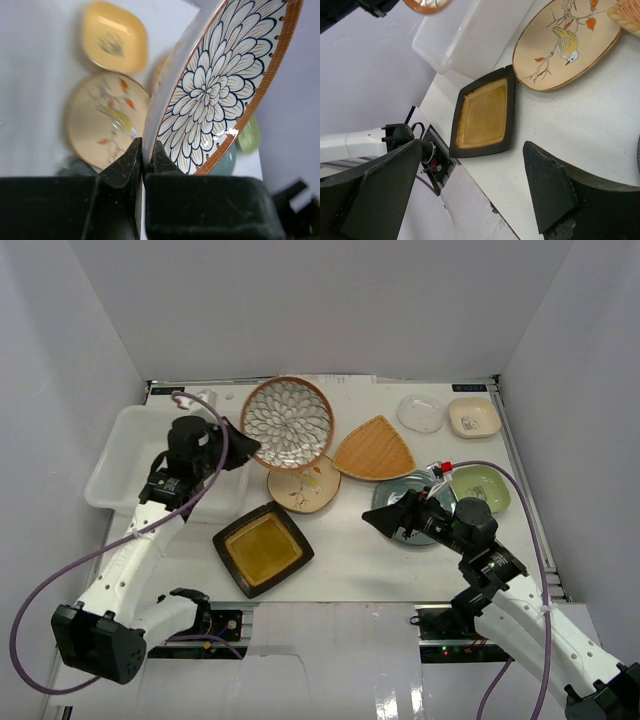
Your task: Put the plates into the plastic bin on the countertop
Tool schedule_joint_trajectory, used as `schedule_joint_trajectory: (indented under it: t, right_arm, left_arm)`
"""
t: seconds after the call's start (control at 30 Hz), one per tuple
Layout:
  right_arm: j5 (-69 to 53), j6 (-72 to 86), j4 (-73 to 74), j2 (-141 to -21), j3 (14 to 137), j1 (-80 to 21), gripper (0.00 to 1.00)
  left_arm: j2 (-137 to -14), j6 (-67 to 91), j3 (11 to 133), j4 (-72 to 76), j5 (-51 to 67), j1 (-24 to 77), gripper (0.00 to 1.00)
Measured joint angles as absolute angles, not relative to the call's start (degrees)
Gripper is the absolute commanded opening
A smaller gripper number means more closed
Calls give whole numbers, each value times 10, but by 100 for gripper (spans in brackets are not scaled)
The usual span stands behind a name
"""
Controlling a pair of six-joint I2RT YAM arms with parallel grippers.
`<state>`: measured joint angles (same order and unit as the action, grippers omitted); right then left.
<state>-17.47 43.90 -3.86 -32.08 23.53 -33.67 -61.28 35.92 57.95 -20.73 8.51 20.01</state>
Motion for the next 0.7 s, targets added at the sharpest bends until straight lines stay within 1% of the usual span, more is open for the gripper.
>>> schedule_joint_trajectory:
  t: [0.13,0.23,0.33,0.43,0.7]
  right_arm:
    - [-185,439,-60,-323,198,-338,87]
    - [-188,437,-61,-356,174,-347,87]
    - [-187,427,-62,-404,173,-363,87]
    - [-178,416,-78,-450,175,-389,88]
    - [-143,414,-177,-634,194,-472,88]
  left_arm:
    - [-598,392,566,-204,86,15,0]
    - [-585,418,531,-196,90,-100,0]
    - [-579,442,492,-197,83,-184,0]
    - [-586,460,455,-198,77,-220,0]
    - [-645,464,405,-211,75,-222,0]
